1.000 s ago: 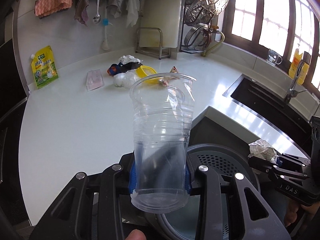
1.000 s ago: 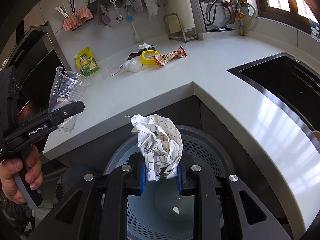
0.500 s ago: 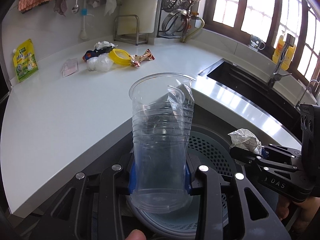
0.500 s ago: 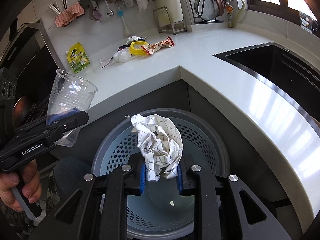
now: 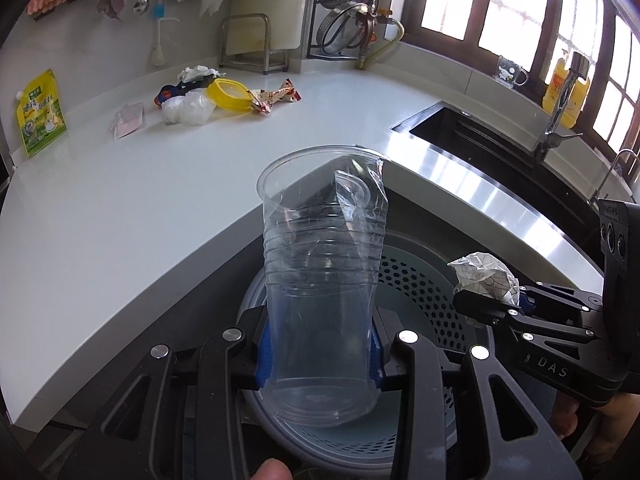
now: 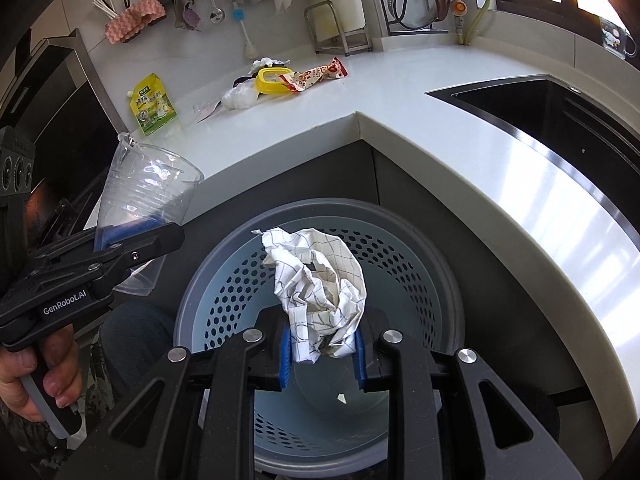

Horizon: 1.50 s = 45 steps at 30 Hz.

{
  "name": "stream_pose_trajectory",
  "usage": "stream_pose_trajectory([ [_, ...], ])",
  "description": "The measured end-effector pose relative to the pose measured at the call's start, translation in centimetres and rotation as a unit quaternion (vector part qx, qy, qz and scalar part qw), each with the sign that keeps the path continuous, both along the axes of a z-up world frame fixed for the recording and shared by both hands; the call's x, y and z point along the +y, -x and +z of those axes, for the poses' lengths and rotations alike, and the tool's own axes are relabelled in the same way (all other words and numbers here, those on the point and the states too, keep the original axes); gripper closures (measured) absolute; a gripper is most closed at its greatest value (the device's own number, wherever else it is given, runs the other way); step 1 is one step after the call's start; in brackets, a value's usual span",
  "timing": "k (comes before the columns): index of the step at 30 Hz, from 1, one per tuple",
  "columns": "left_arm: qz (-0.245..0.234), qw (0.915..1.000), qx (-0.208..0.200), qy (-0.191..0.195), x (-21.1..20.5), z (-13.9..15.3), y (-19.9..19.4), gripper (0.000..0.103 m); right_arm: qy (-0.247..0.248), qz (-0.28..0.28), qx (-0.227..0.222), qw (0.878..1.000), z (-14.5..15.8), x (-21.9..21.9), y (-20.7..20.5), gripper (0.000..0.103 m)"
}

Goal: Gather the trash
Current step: 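Carry both items over the grey bin and open both grippers to drop them, then move both open grippers back over the counter toward the remaining trash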

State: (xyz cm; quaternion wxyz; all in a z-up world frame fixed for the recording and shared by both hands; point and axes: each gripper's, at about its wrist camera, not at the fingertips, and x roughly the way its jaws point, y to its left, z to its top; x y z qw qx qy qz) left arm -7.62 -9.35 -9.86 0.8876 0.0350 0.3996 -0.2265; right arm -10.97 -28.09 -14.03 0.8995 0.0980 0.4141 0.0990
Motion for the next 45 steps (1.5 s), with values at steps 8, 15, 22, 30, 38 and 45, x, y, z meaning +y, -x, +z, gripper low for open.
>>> stream_pose_trajectory([
  [8,0.001,0.9998,0.018,-0.007,-0.1,-1.6,-0.8,0.066,0.004,-0.002,0.016,1.000,-1.2,-0.1,-0.6,0.080],
  [15,-0.003,0.9996,0.025,-0.014,-0.6,-2.4,-1.2,0.066,0.005,-0.002,0.023,1.000,-1.9,-0.6,-0.8,0.080],
  [22,-0.010,0.9992,0.035,-0.018,-1.0,-3.1,-1.5,0.065,0.010,-0.005,0.026,1.000,-2.1,-0.7,-1.0,0.078],
  [30,-0.020,0.9985,0.050,-0.011,-1.1,-3.7,-1.5,0.052,0.016,0.008,0.033,0.999,-2.6,-0.2,-1.2,0.051],
  [38,-0.013,0.9991,0.039,-0.008,-0.7,-2.7,-1.3,0.031,0.016,0.004,0.024,1.000,-2.3,-0.5,-0.9,0.036],
  [45,0.001,0.9997,0.025,-0.004,-0.1,-1.7,-1.2,0.027,0.007,-0.007,0.014,1.000,-1.5,-1.2,-0.6,0.036],
])
